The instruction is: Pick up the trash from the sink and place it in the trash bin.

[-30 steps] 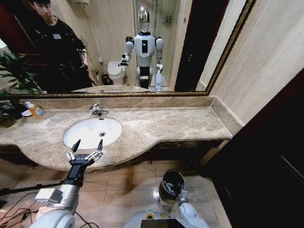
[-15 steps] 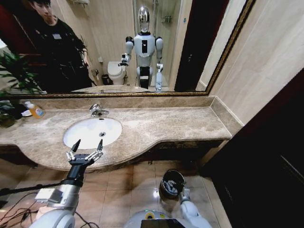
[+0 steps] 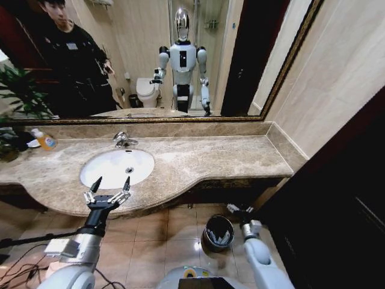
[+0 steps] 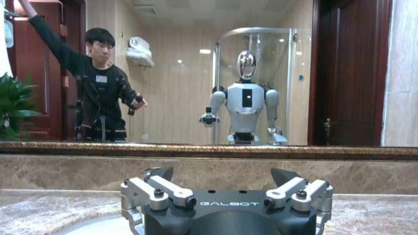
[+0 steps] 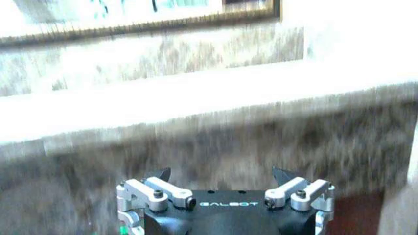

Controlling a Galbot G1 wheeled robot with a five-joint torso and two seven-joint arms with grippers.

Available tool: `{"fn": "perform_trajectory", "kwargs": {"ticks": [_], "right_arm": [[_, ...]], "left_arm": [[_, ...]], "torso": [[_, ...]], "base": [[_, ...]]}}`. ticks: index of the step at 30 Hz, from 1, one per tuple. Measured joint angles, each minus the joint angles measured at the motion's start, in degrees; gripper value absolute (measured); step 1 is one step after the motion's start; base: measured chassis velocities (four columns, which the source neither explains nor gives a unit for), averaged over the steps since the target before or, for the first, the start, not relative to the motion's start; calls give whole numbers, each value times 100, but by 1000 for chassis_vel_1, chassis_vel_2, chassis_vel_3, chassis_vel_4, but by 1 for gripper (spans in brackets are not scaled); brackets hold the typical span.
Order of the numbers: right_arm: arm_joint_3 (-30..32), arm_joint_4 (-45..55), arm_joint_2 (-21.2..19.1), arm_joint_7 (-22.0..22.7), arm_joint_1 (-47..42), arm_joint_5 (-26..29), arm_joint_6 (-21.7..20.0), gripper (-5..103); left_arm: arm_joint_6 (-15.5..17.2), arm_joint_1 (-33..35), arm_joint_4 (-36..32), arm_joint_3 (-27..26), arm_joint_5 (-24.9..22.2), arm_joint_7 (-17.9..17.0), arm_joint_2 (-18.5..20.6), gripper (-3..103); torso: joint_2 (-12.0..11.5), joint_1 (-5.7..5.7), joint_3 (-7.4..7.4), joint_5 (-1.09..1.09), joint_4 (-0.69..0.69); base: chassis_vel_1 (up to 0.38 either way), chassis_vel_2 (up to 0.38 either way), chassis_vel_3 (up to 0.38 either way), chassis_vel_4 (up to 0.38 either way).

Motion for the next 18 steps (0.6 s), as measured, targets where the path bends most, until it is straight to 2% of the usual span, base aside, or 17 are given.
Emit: {"fn": "perform_trajectory", "kwargs": {"ticks": [10, 18], "right_arm": [[440, 1729, -113, -130, -422, 315, -284, 100], [607, 2237, -122, -113, -574, 263, -564, 100]], "left_arm": [[0, 0, 0, 0, 0, 0, 0, 100], [0, 0, 0, 0, 0, 0, 0, 100]], "torso": [[0, 0, 0, 0, 0], [0, 0, 0, 0, 0]], "base": [[0, 0, 0, 0], [0, 0, 0, 0]]}}
